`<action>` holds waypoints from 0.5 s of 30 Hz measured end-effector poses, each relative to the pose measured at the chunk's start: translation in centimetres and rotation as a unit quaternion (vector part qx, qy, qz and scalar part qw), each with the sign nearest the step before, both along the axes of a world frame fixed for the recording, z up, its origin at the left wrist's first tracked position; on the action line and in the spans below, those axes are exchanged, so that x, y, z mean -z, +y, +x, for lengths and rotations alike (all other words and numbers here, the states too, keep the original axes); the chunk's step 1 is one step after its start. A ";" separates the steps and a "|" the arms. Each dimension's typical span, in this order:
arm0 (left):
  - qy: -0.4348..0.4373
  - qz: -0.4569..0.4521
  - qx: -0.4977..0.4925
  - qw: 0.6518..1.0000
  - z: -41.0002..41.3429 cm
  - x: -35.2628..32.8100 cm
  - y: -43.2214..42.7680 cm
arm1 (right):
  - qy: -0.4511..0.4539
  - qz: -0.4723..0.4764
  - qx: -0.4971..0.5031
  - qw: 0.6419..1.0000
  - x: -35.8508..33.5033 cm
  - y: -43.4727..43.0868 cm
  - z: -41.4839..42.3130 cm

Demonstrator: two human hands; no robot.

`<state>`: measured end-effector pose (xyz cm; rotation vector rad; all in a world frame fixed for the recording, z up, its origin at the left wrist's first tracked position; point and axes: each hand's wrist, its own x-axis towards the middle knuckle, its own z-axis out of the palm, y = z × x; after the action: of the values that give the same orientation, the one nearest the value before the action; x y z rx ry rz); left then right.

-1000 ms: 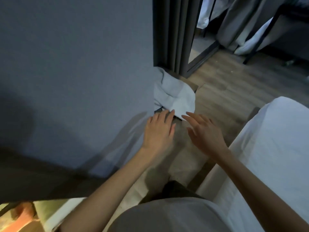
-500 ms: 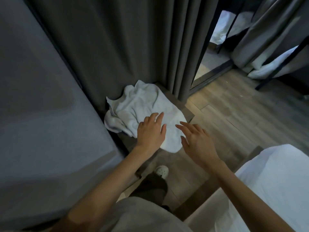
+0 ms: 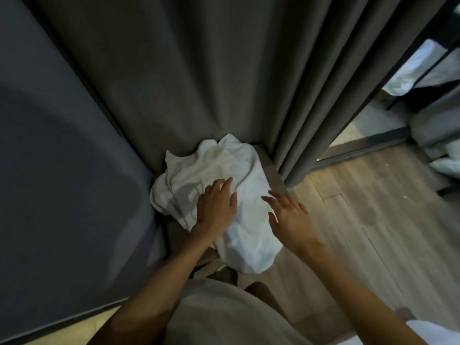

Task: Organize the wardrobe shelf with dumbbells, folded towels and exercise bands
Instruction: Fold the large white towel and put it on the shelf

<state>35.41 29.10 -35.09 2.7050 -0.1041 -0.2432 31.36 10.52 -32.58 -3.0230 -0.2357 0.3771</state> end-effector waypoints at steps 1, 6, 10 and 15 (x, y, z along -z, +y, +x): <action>0.008 0.000 -0.022 1.000 0.4 0.4 0.0 | 0.003 -0.001 -0.022 1.000 0.5 -0.2 1.2; 0.054 -0.013 -0.141 0.989 1.4 2.9 0.5 | 0.031 0.015 -0.114 0.993 3.4 -1.1 6.7; 0.059 -0.054 -0.256 0.963 0.4 4.7 0.8 | 0.073 0.025 -0.213 0.974 5.3 -1.7 9.9; 0.081 -0.071 -0.391 0.914 -2.9 6.8 0.2 | 0.115 0.011 -0.303 0.946 7.7 -2.5 11.5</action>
<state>32.49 29.29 -41.88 2.3416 0.9494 -0.1962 42.89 8.04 -40.26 -2.7773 -1.1418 0.7503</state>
